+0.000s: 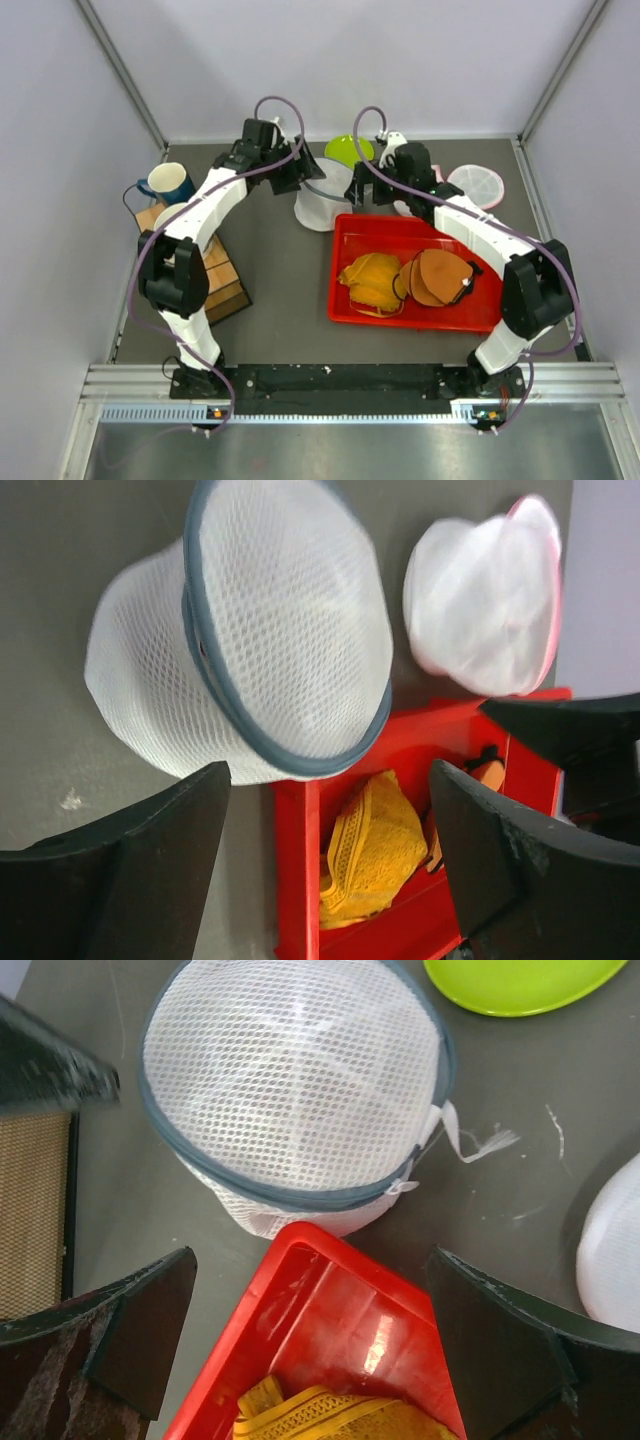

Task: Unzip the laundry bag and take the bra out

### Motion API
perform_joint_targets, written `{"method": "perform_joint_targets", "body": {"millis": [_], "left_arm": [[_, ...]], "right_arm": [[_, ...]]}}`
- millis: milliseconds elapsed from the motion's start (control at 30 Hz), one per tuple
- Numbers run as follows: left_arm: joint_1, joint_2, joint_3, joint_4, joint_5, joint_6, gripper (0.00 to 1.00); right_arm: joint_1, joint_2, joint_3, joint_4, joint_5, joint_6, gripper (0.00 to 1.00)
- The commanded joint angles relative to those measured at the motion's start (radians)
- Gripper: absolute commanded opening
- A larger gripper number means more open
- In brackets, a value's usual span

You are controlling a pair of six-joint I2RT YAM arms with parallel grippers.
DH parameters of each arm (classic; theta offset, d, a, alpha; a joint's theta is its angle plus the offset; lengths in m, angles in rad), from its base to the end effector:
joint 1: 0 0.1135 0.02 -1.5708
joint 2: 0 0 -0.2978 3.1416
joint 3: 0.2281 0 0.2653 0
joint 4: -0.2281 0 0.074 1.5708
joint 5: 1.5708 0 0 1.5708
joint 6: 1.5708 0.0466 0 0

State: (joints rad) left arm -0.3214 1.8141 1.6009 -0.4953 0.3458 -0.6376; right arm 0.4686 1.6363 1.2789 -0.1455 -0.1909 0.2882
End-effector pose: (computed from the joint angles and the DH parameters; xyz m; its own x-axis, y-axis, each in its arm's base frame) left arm 0.4186 -0.1560 0.3298 -0.8184 -0.3178 -0.4789 0.0675 0.7743 -0.6292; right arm 0.3596 0.1919 0.3187 -0.5805 0.0190 -0.8141 -0.4451 0.8298 0.3367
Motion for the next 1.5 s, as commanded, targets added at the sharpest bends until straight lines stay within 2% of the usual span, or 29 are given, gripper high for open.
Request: {"method": "perform_joint_targets", "body": {"millis": [0,167,333,433,467,533,667,833,933,967,1033,1067,1133,1167,1467], "left_arm": [[0.047,-0.072,0.126,-0.043,-0.010,0.055,0.86],[0.102,-0.107,0.172,-0.065,0.019,0.027,0.86],[0.146,-0.173,0.168,-0.071,0.007,-0.002,0.86],[0.154,-0.193,0.171,-0.069,0.005,-0.008,0.86],[0.154,-0.196,0.171,-0.069,0.009,-0.010,0.86],[0.154,-0.199,0.172,-0.077,0.013,-0.008,0.86],[0.159,-0.196,0.165,-0.098,0.013,0.009,0.86],[0.163,-0.206,0.145,-0.101,0.016,0.021,0.86],[0.163,-0.211,0.130,-0.097,0.024,0.024,0.85],[0.163,-0.213,0.123,-0.097,0.024,0.027,0.85],[0.163,-0.216,0.116,-0.095,0.024,0.030,0.85],[0.163,-0.216,0.110,-0.094,0.027,0.030,0.84],[0.163,-0.216,0.102,-0.092,0.030,0.033,0.84],[0.163,-0.216,0.096,-0.089,0.028,0.032,0.84],[0.163,-0.191,0.056,-0.063,0.079,0.029,0.84]], "right_arm": [[0.054,-0.023,0.069,0.015,0.027,-0.017,0.99],[0.132,0.033,0.138,-0.011,0.085,-0.072,0.99],[0.194,0.135,0.290,-0.060,0.160,-0.158,0.99],[0.197,0.218,0.390,-0.083,0.169,-0.161,0.95],[0.199,0.244,0.448,-0.092,0.169,-0.161,0.88],[0.199,0.315,0.506,-0.126,0.157,-0.155,0.84],[0.217,0.411,0.632,-0.175,0.183,-0.152,0.86],[0.217,0.465,0.662,-0.174,0.284,-0.127,0.81],[0.219,0.481,0.666,-0.170,0.292,-0.119,0.71],[0.217,0.479,0.660,-0.161,0.292,-0.115,0.61],[0.217,0.465,0.640,-0.141,0.286,-0.107,0.50],[0.219,0.456,0.614,-0.122,0.286,-0.106,0.31],[0.219,0.421,0.584,-0.098,0.291,-0.101,0.19],[0.217,0.407,0.556,-0.089,0.292,-0.106,0.02],[0.217,0.202,0.373,0.018,0.259,-0.127,0.00]]}}
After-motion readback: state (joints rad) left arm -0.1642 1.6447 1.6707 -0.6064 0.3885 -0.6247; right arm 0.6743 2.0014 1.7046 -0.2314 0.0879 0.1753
